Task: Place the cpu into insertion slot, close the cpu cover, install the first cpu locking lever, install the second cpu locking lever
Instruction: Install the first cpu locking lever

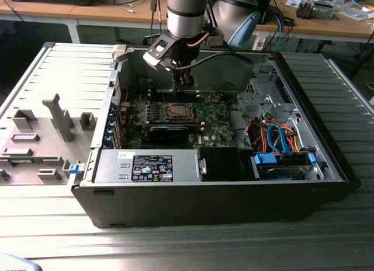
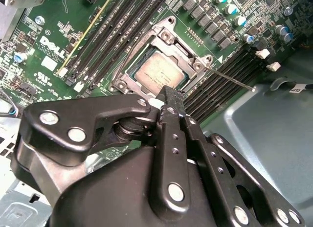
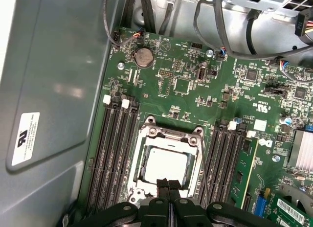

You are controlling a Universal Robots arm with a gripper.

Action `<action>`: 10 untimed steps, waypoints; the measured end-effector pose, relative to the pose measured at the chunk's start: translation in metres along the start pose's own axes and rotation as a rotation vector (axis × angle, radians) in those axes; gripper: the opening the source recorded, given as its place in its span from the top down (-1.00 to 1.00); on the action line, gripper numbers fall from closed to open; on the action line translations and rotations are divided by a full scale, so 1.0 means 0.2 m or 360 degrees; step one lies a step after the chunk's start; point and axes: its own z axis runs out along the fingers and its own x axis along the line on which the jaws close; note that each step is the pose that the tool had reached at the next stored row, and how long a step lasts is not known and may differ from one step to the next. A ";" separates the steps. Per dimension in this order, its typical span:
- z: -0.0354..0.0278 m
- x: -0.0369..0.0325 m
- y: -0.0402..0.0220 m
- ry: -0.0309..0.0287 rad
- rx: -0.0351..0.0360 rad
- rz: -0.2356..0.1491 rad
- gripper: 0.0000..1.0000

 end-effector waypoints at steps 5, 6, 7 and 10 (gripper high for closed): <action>0.000 0.000 0.000 -0.00002 0.0000 -0.0020 0.79; 0.000 0.000 0.000 -0.00004 0.0000 -0.0025 0.79; 0.000 0.000 0.000 -0.00004 0.0000 -0.0028 0.79; 0.000 0.000 0.000 -0.00007 0.0000 -0.0046 0.79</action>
